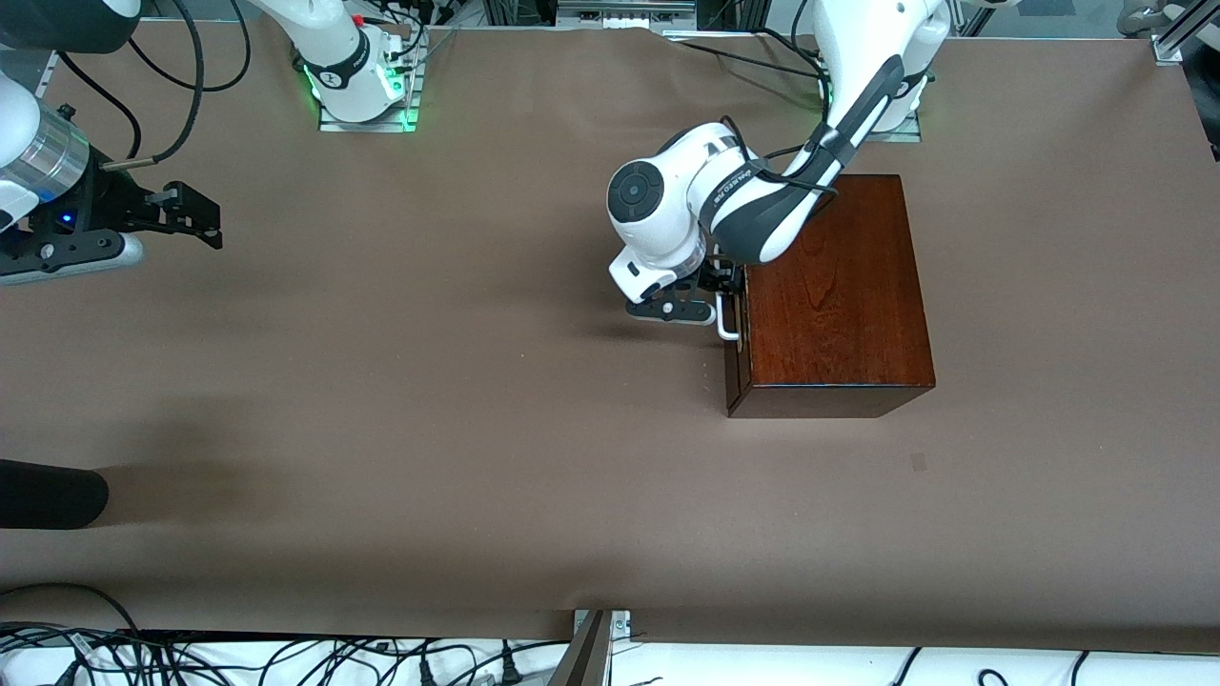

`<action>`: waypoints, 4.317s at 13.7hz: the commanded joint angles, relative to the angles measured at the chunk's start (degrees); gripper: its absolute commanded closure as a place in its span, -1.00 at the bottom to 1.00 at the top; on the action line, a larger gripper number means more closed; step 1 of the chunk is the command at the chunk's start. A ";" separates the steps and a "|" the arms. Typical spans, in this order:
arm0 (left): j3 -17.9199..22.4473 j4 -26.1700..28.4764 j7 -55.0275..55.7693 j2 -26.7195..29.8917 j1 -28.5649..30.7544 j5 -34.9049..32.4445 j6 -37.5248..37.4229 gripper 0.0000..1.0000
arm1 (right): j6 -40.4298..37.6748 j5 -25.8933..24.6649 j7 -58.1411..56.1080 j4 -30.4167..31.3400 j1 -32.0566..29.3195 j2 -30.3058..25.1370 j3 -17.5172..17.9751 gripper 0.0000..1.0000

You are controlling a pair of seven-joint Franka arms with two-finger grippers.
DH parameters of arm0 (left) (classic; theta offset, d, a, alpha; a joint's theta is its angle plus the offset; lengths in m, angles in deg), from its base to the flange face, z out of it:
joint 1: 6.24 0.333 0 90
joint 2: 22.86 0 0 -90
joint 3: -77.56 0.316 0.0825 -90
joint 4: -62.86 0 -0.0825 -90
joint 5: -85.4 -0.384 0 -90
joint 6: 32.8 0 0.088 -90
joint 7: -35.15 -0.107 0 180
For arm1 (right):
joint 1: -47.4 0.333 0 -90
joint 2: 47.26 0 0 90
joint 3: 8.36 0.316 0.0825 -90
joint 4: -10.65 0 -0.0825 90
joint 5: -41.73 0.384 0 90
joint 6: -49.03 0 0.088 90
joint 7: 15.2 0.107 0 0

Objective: Open drawer, take yellow block, close drawer

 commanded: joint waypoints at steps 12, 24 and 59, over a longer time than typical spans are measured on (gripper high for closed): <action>0.05 -13.07 8.84 -8.29 -7.08 0.70 4.70 -1.00 | -1.04 0.35 0.58 -0.67 -0.09 0.00 0.00 -1.00; 0.14 -13.34 7.52 -2.42 -7.96 1.07 1.50 -1.00 | -0.42 0.35 0.22 -0.58 -0.17 0.35 0.00 -1.00; 25.28 5.12 -49.17 36.80 17.09 23.13 -9.96 -1.00 | 4.15 2.21 -13.75 -20.96 26.71 22.93 15.73 -1.00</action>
